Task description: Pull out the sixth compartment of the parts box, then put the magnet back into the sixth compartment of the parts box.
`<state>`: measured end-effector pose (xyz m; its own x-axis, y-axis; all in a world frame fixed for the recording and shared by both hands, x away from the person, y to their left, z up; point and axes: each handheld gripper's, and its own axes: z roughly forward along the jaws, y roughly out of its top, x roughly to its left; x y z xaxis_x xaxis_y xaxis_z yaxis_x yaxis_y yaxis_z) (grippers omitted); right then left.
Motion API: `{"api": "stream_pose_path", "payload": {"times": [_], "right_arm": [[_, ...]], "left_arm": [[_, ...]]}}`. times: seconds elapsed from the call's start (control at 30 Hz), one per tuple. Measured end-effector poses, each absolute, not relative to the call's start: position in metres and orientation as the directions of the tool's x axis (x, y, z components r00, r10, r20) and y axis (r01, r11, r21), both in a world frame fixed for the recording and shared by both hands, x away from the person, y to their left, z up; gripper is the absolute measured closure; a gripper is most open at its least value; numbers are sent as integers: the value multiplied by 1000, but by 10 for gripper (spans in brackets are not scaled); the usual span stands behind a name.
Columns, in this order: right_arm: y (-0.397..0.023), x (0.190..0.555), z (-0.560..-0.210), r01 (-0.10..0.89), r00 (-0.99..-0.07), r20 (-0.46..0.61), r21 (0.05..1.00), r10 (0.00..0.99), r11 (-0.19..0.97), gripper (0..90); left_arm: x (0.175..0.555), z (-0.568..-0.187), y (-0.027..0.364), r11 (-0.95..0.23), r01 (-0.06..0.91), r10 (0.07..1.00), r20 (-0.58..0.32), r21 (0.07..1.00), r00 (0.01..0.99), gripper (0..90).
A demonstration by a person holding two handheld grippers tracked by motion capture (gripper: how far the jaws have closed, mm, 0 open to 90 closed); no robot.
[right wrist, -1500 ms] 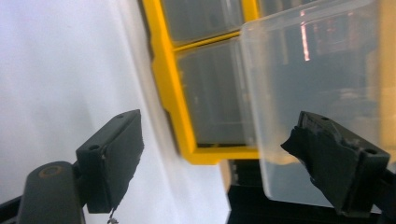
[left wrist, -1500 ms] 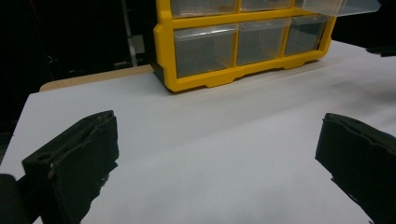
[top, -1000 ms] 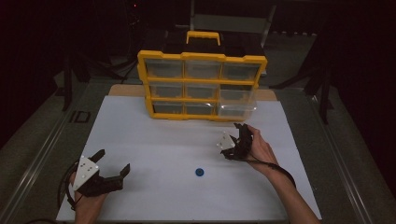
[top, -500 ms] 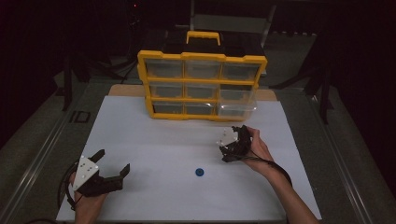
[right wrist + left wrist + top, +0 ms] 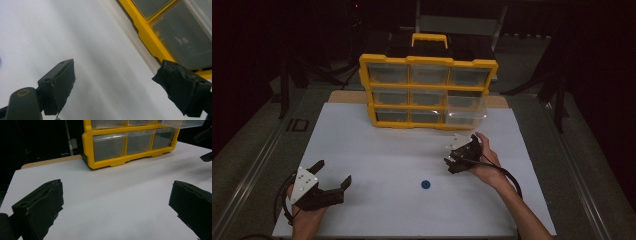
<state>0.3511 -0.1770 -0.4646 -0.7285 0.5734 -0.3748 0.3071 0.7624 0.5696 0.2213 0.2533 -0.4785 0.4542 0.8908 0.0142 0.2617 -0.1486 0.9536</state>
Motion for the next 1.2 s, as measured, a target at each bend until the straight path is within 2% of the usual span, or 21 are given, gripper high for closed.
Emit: {"api": "stream_pose_path", "payload": {"times": [0.83, 1.2], "right_arm": [[-182, 356, -457, 416, -778, -123, 635, 617, 651, 118], [-177, 355, -456, 424, -800, -81, 626, 595, 655, 119]], "left_arm": [[222, -479, 253, -148, 266, 892, 13, 952, 451, 0], [222, -479, 253, -148, 269, 893, 12, 952, 451, 0]]}}
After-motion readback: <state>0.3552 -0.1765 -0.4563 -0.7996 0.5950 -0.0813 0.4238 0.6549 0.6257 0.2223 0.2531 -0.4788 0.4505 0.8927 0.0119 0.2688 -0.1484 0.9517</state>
